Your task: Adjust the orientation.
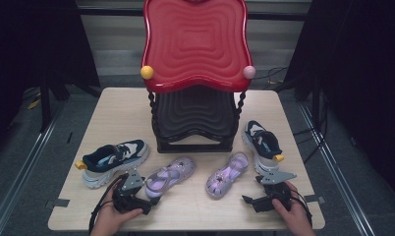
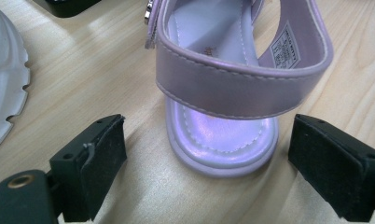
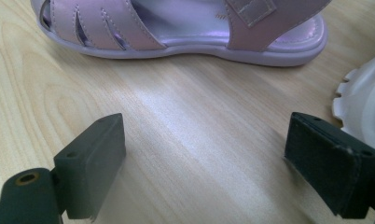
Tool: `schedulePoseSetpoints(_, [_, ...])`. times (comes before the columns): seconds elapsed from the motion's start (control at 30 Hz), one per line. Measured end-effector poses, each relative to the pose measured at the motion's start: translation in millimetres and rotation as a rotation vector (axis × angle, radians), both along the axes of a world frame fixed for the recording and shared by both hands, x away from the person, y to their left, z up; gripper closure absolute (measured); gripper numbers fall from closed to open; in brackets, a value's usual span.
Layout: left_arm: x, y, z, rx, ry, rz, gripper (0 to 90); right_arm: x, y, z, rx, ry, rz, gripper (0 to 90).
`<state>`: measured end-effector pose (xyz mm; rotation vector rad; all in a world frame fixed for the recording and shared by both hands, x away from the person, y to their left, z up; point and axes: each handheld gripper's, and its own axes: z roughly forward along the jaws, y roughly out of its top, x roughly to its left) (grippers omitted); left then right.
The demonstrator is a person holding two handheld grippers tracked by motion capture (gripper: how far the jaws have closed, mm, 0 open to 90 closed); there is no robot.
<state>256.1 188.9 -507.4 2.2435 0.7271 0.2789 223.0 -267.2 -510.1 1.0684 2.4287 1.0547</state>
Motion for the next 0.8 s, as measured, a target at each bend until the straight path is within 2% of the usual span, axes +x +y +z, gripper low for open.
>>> schedulePoseSetpoints(0.37, [-0.2, -0.1, -0.1, -0.004, 0.000, 0.005, 10.8, 0.0, 0.0, 0.0, 0.000, 0.000, 0.000, 11.6])
schedulePoseSetpoints(0.7, [-0.3, 0.2, 0.2, -0.014, -0.006, 0.018, 15.2, -1.6, -0.5, 0.1, -0.001, 0.000, 0.005, 11.7])
schedulePoseSetpoints(0.8, [-1.0, 1.1, 0.6, -0.008, -0.007, 0.039, 15.5, -1.2, -0.4, 0.1, 0.001, 0.001, 0.005, 11.6])
